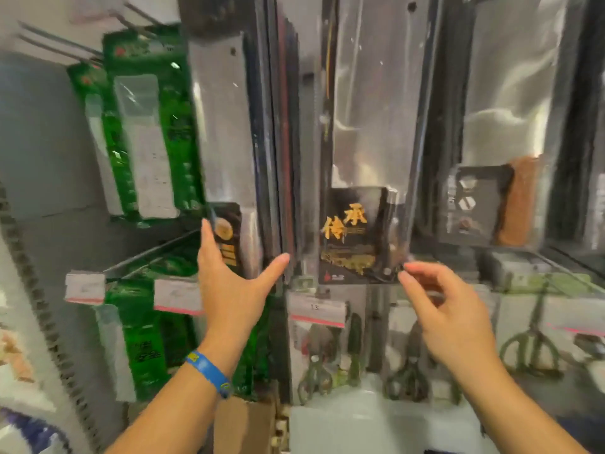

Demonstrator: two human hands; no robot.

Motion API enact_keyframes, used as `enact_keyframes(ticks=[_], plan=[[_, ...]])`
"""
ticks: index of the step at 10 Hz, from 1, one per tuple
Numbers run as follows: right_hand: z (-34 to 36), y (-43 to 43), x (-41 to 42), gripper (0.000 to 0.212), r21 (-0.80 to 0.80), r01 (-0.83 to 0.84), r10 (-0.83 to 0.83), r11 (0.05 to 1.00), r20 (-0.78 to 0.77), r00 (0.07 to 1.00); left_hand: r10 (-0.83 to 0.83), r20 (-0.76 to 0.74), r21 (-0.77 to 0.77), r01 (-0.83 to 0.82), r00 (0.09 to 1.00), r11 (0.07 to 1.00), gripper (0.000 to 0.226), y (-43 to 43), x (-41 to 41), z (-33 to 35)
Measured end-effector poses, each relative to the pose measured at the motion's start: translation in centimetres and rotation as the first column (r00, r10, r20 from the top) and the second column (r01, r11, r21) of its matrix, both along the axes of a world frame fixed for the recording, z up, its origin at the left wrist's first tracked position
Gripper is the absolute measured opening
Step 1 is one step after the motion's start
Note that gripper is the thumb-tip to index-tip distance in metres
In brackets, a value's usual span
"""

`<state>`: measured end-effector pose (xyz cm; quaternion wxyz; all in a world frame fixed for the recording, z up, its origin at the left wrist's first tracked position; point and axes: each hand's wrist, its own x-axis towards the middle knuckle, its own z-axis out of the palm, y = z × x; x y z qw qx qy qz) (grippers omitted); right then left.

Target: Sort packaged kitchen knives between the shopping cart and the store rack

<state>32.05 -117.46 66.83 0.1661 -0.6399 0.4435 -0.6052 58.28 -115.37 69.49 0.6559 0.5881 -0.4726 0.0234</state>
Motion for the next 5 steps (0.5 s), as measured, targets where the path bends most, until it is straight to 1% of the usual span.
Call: enact_keyframes(ticks=[1,2,3,4,5], plan=[[-0.2,0.3,0.6,0.017,-0.044,0.093,-0.093,0.995,-0.014,0.996,0.017,0.080,-0.035,-0.014,0.997,0.999,0.124,-0.3,0.1,-0.7],[-0.5,1.3,1.0,0.009,-0.061,0.136,-0.137,0.989,-0.006,0.991,0.024,0.196,-0.109,-0.002,0.980,0.994,0.107,0.6,-0.2,-1.4],[-0.8,2.7,1.1,0.005,-0.067,0.167,-0.168,0.984,-0.005,0.986,-0.025,0.287,-0.196,0.084,0.958,0.977,0.076,1.8,-1.4,-2.3],[-3.1,6.4,0.3,0.012,0.000,0.098,-0.097,0.995,0.060,0.993,-0.257,0.229,-0.206,0.305,0.939,0.930,0.037,4.5,-3.6,-4.9],[-6.2,9.6,-0.3,0.015,0.087,0.036,-0.041,0.996,0.053,0.998,-0.302,0.160,-0.117,0.322,0.940,0.940,0.030,5.9,-3.7,-6.9]])
